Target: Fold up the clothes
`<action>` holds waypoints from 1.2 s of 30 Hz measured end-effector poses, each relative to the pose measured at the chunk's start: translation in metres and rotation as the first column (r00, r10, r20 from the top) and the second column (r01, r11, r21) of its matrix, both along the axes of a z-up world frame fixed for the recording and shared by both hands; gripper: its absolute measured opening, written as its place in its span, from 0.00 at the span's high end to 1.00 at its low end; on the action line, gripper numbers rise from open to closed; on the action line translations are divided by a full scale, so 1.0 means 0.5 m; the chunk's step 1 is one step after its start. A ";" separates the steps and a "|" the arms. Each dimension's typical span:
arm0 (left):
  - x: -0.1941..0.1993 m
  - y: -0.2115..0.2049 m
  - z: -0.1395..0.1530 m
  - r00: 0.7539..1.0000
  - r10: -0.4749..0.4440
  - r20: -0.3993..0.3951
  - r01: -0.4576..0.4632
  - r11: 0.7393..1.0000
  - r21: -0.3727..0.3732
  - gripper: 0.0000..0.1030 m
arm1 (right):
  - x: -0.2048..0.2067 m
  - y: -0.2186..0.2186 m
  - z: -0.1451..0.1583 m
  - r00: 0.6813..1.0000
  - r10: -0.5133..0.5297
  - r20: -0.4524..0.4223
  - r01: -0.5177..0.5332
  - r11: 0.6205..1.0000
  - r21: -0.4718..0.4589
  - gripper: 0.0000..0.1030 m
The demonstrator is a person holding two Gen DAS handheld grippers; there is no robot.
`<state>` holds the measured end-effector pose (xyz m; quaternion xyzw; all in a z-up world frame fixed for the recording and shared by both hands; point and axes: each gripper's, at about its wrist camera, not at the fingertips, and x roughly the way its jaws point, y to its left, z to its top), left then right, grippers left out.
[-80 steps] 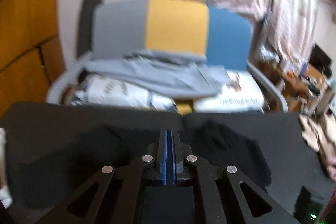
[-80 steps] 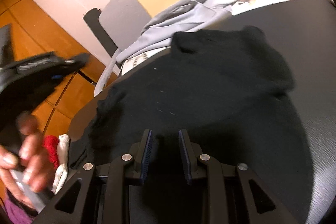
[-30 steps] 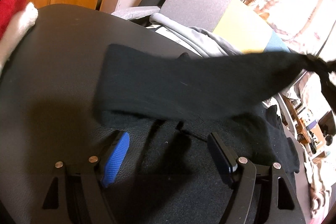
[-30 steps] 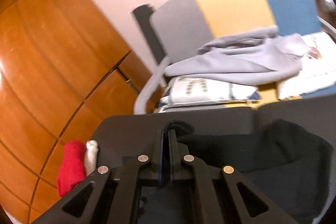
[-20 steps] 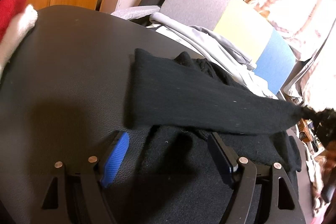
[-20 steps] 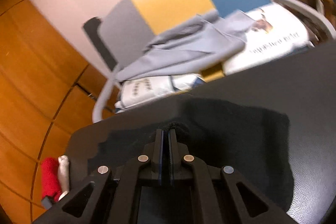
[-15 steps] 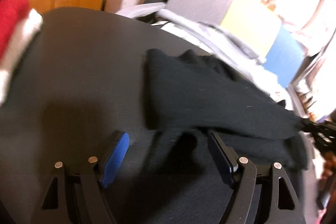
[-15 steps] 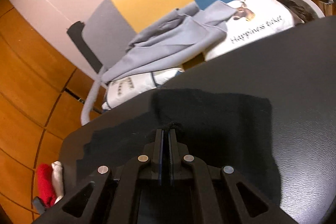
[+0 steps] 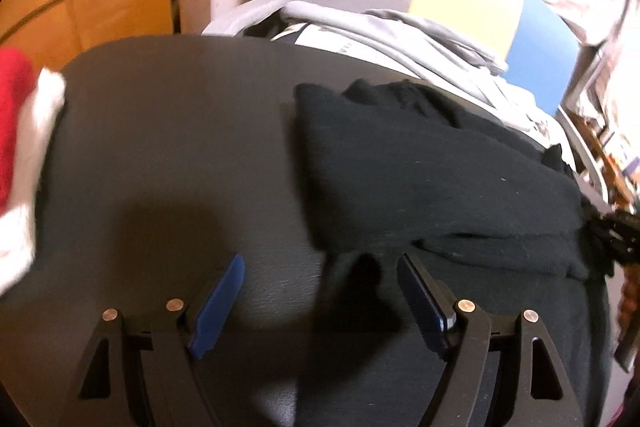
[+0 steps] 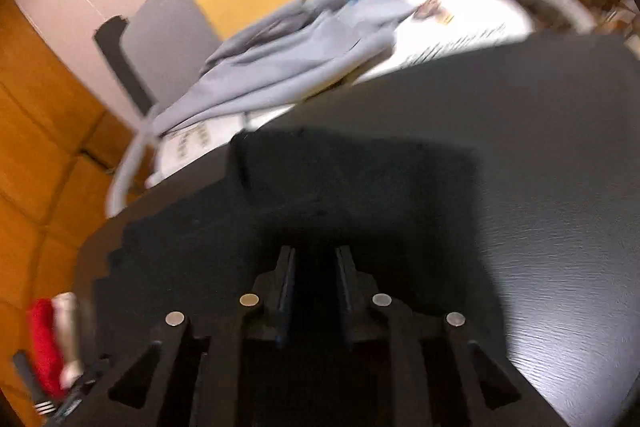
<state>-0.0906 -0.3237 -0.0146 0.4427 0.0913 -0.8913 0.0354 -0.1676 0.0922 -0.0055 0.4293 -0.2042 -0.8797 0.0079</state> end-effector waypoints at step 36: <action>-0.178 -0.001 0.007 0.995 0.088 -0.054 -0.098 0.969 -0.226 0.30 | -0.019 -0.161 -0.011 0.954 0.301 0.013 -0.298 0.937 0.181 0.79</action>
